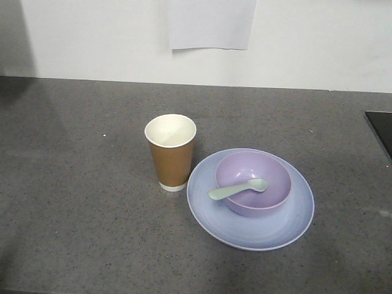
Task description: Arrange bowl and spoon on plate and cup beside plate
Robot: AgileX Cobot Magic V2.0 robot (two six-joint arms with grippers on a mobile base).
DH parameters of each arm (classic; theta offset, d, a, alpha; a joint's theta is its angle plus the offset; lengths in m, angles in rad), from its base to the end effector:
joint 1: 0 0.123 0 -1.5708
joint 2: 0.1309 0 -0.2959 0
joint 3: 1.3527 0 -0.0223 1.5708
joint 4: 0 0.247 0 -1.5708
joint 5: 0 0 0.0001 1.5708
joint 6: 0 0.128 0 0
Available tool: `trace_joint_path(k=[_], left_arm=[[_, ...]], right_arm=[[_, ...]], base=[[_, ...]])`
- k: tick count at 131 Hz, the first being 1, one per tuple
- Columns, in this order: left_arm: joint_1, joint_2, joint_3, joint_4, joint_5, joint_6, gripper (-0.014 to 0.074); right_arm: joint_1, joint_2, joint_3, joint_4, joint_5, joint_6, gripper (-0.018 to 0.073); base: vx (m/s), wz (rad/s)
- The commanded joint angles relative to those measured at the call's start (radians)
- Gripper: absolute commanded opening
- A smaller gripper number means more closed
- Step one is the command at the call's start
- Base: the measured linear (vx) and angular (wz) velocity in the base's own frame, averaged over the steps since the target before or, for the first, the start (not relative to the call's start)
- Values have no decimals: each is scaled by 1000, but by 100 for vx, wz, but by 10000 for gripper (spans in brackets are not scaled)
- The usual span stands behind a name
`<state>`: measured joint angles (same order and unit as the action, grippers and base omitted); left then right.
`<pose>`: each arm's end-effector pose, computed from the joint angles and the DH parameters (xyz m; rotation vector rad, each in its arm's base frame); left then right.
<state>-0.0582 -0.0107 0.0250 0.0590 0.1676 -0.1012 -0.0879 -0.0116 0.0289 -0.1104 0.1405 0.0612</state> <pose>0.0783 -0.0033 0.1865 0.0052 1.6657 -0.0685 0.0782 -0.0089 0.1887 0.0445 1.6412 -0.1167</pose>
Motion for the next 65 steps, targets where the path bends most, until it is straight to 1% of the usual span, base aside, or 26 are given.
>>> trace_joint_path(k=[1, 19, 65], left_arm=[[-4, -16, 10, -9, -80, -8, -8], [-4, -16, 10, -9, -80, -8, -8], [-4, -16, 10, -9, -80, -8, -8]], right_arm=[[-3, -4, 7, -7, -82, 2, -8], [-3, -4, 7, 16, -81, 2, -8], [-3, -4, 7, 15, -72, 2, -8]], base=[[0, 0], [0, 0], [0, 0]])
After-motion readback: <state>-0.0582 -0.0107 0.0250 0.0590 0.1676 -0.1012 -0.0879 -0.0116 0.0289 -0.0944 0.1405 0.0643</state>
